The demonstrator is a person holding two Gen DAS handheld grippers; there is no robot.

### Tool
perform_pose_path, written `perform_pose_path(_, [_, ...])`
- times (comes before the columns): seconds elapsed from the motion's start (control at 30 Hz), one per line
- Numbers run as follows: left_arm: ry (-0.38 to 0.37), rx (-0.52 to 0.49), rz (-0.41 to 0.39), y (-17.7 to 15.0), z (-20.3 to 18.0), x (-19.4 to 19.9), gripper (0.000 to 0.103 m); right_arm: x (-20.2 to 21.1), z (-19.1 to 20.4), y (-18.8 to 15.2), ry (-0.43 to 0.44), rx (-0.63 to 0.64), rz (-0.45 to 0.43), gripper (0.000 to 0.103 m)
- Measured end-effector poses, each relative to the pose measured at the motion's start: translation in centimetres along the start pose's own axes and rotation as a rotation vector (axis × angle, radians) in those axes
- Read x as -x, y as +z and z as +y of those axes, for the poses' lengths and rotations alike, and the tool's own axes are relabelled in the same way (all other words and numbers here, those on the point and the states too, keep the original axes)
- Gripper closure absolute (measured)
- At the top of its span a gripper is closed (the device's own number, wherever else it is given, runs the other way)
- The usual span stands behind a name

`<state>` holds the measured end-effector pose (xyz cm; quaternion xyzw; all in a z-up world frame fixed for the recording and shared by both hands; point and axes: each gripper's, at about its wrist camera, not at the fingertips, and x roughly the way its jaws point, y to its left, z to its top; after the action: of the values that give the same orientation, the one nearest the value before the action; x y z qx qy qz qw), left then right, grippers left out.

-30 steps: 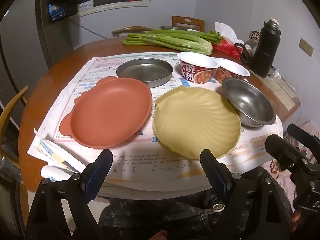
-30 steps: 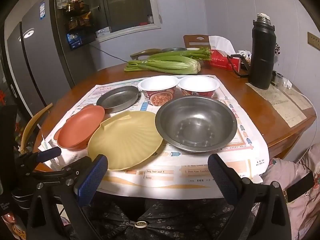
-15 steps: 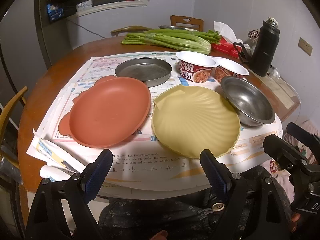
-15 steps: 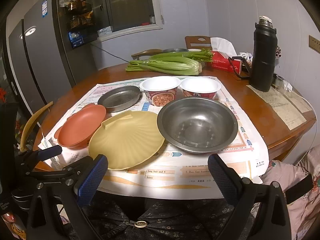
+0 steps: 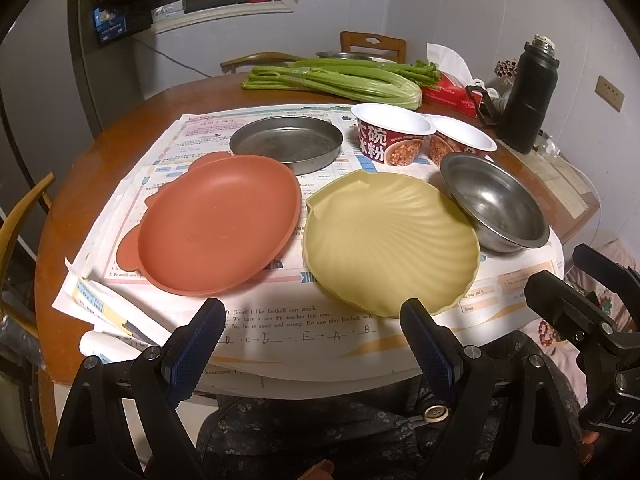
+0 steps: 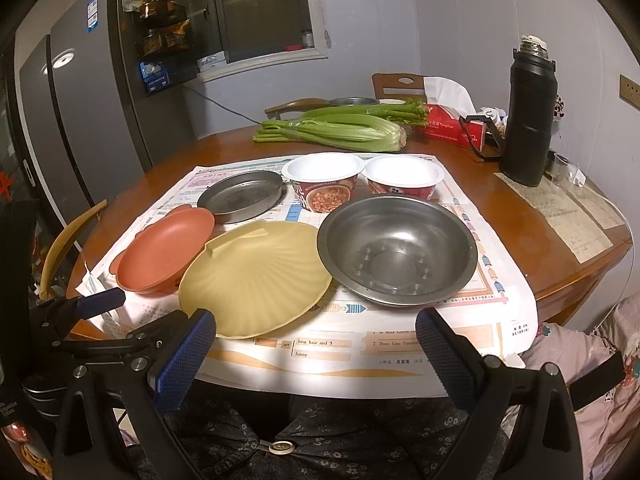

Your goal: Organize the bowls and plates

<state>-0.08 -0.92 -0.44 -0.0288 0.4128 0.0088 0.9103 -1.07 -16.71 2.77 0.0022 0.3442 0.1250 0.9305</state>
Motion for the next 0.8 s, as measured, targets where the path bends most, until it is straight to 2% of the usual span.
perform_pose_path(0.8, [-0.001, 0.019, -0.003, 0.19, 0.57, 0.26, 0.014, 0.19, 0.40, 0.02, 0.002, 0.013, -0.002, 0.002])
